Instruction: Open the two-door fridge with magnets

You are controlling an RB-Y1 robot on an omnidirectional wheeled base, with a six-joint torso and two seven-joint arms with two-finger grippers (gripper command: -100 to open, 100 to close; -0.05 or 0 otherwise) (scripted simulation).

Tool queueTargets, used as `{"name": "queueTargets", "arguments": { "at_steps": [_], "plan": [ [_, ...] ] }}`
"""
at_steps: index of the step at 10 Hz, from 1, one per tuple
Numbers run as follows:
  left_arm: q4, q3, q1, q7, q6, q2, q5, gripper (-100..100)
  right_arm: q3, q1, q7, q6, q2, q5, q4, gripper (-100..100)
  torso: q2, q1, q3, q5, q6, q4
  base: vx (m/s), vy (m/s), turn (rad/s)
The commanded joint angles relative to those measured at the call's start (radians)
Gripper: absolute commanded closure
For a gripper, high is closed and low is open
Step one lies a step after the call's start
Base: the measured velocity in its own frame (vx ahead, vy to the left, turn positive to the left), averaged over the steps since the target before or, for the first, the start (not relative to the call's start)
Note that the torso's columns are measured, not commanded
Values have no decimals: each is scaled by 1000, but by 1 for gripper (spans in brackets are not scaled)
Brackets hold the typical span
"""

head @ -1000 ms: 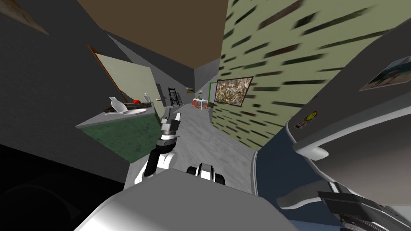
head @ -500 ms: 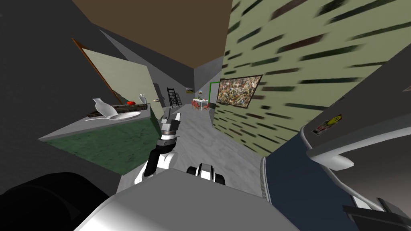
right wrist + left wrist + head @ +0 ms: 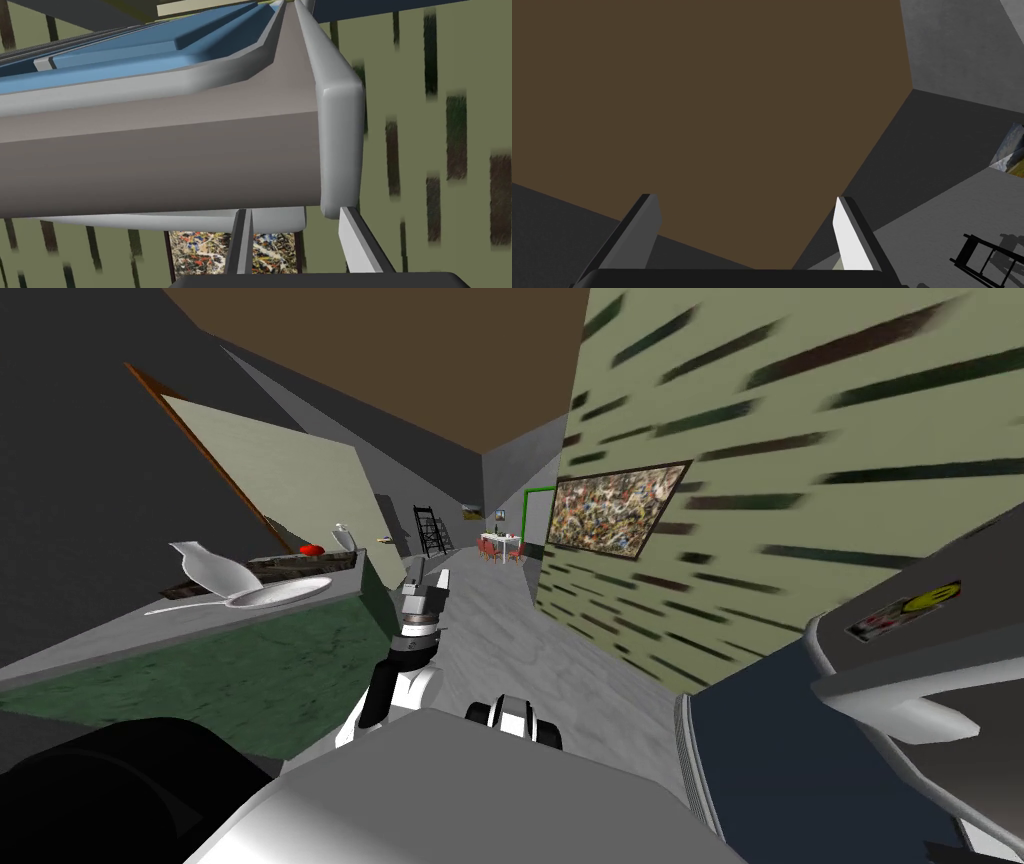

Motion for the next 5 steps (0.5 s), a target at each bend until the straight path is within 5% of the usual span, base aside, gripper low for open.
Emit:
{"name": "queueTargets", "arguments": {
  "at_steps": [1,2,3,5],
  "plan": [
    [0,0,0,0,0,0,0,0,-40,13,2,33,-16,-22,-18,100,0,3,1,-1,2,0,245,142,4],
    [0,0,0,0,0,0,0,0,-21,10,9,33,-14,-21,-15,100,4,1,5,-7,4,-1,100,48,6],
    [0,0,0,0,0,0,0,0,-25,35,2,45,-22,-53,-32,-100,14,-4,13,-13,6,0,76,-5,-8],
    [0,0,0,0,0,0,0,0,-29,62,-9,50,-27,-84,-49,-100,12,-4,13,-14,7,0,74,-27,-8]
  ]
}}
